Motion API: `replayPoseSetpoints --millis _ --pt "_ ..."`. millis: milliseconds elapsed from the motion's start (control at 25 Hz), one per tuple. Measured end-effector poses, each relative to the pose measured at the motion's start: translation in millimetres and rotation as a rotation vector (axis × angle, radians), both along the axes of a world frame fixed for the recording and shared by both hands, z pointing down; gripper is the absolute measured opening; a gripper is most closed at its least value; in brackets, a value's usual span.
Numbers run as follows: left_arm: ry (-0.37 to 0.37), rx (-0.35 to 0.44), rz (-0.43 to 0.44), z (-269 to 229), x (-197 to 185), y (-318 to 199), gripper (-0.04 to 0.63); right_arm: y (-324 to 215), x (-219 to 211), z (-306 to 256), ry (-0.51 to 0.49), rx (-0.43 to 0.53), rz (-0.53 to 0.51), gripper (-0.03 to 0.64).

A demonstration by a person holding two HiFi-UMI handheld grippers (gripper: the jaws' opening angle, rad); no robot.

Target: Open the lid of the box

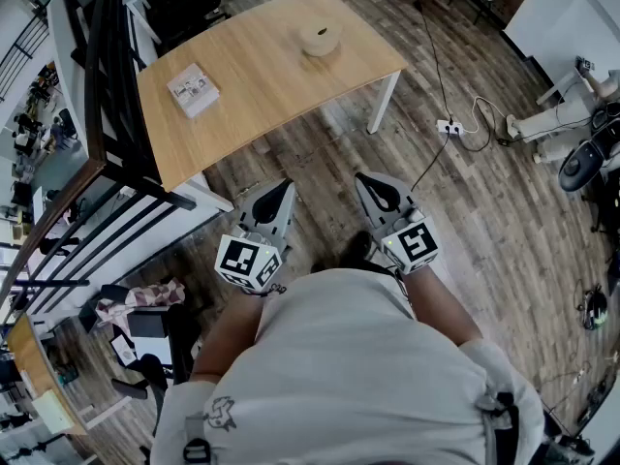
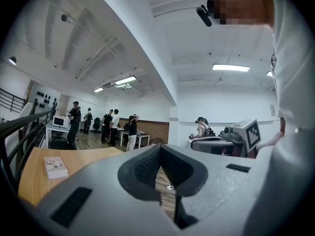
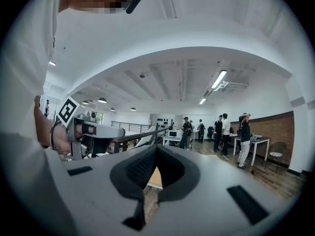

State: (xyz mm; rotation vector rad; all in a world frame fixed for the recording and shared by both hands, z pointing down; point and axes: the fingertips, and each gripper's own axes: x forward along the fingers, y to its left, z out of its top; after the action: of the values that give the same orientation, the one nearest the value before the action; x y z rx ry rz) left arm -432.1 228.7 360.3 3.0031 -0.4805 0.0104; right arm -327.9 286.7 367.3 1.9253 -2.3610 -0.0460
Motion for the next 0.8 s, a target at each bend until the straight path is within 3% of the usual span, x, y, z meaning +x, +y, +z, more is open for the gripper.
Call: replayPoseSetpoints --millis 400,800 --pt "-0.019 0.0 0.013 6.5 61.1 -18.0 0.005 -19.4 60.2 6.6 -0.021 0.0 0.016 0.003" --pt "-0.052 -0.005 0.018 13.9 169.4 -37.2 0.005 -34.5 170.0 10.8 -0.069 0.002 0.017 0.003"
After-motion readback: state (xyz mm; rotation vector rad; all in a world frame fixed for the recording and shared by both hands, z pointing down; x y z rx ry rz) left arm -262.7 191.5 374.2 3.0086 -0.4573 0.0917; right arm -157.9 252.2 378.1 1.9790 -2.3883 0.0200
